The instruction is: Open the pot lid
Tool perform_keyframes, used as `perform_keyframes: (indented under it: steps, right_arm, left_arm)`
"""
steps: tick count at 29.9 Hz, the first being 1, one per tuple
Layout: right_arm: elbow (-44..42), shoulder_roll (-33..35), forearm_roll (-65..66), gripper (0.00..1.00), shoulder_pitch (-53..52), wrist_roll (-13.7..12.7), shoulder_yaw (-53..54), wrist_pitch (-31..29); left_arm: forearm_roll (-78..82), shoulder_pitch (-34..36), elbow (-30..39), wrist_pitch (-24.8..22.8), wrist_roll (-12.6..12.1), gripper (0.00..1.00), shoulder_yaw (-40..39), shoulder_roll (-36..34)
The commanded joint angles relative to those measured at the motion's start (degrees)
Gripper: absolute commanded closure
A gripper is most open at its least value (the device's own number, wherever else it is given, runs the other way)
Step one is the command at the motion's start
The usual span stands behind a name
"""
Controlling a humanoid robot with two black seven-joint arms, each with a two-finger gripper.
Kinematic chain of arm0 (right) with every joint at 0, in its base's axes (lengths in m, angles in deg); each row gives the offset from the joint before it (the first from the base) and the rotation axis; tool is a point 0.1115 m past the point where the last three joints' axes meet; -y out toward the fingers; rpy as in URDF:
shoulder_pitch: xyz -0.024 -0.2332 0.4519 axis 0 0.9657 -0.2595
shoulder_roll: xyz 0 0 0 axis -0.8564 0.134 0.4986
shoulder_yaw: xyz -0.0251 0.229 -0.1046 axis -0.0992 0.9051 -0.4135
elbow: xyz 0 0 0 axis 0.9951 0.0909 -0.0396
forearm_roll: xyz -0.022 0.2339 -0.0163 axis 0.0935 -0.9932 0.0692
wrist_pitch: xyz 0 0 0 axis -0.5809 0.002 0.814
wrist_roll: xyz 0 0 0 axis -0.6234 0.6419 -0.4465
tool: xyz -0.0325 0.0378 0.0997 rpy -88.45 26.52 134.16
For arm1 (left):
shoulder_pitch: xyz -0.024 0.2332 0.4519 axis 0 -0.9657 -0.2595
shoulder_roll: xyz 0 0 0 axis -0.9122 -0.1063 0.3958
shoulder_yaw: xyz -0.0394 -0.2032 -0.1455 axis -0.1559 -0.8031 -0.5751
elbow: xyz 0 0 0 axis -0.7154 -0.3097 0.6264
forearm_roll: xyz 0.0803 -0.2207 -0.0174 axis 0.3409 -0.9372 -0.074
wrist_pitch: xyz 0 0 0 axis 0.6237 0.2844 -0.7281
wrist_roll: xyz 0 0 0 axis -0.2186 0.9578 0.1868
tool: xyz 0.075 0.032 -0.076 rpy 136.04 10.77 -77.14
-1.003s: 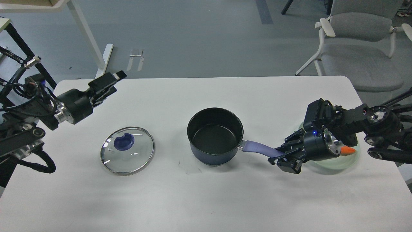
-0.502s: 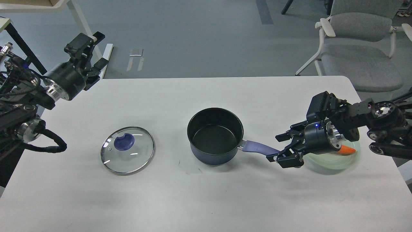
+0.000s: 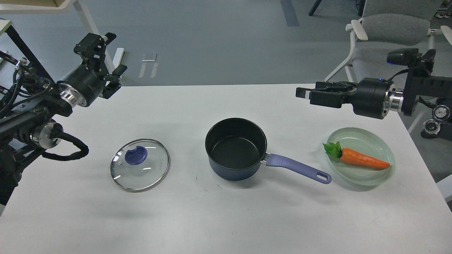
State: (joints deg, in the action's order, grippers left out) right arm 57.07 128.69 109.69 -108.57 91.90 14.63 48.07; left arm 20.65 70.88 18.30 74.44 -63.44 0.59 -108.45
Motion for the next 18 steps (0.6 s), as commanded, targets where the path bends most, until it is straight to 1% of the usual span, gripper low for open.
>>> perform_keyframes:
  steps: [1, 6, 13, 16, 18]
  right_arm:
    - [-1.8, -0.5, -12.8, 0.01, 7.1, 0.0, 8.9, 0.5]
    - [-5.0, -2.8, -30.4, 0.01, 15.5, 0.0, 17.5, 1.2]
    - [-7.3, -5.5, -54.9, 0.01, 21.0, 0.0, 23.3, 0.8]
    - [-8.1, -7.2, -62.5, 0.01, 22.2, 0.0, 25.7, 0.1]
    - [-8.9, -8.1, -65.4, 0.01, 24.0, 0.0, 27.9, -0.7]
  left_arm:
    - [-0.3, 0.0, -0.7, -1.3, 0.0, 0.01, -0.4, 0.9]
    - [-2.5, -0.5, -0.9, -2.9, 0.0, 0.01, -0.4, 0.9]
    - [-4.6, -1.3, -1.0, -3.7, -0.1, 0.01, -0.5, 1.5]
    - [-5.1, -1.6, -1.0, -3.0, 0.3, 0.01, -0.9, 2.4]
    - [-5.2, -2.3, -1.0, -2.9, 0.5, 0.01, -1.7, 2.8]
